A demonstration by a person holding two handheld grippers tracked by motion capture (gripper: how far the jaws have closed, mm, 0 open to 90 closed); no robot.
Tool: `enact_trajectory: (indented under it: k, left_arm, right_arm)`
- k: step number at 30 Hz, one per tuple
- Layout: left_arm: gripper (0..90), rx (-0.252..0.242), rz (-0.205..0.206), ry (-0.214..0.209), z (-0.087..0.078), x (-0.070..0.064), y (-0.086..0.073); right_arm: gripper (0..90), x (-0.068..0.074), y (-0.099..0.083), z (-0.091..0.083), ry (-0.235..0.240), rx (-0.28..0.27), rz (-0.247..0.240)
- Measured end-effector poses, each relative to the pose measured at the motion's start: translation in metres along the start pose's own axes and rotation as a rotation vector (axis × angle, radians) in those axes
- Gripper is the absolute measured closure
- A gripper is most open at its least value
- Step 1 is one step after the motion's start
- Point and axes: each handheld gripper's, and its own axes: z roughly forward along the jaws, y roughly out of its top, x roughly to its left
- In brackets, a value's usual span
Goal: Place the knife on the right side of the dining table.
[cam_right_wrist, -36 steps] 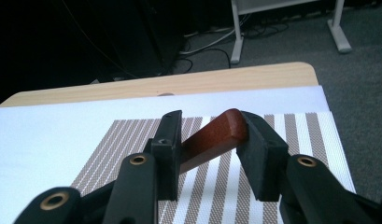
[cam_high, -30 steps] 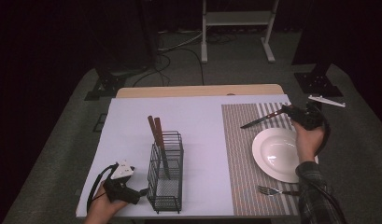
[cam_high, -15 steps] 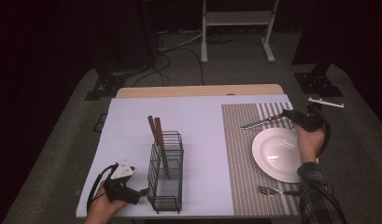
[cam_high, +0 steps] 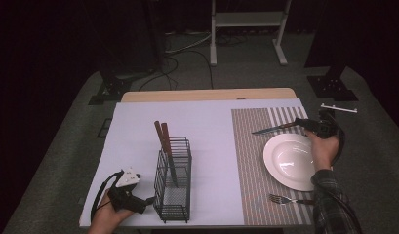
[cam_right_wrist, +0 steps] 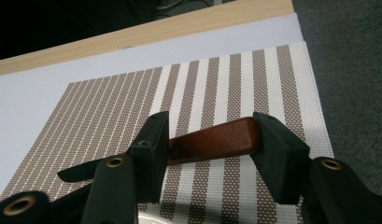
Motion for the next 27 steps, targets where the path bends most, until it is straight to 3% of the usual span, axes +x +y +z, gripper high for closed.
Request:
enact_trajectory:
  k: [16, 27]
  left_arm:
    - [0.0, 0.000, 0.000, 0.000, 0.000, 0.000, 0.000]
    - [0.0, 0.000, 0.000, 0.000, 0.000, 0.000, 0.000]
  right_arm:
    - [37.6, -0.005, -0.003, 0.013, -0.046, 0.118, 0.046]
    - [35.2, -0.003, -0.004, 0.018, -0.088, 0.162, 0.044]
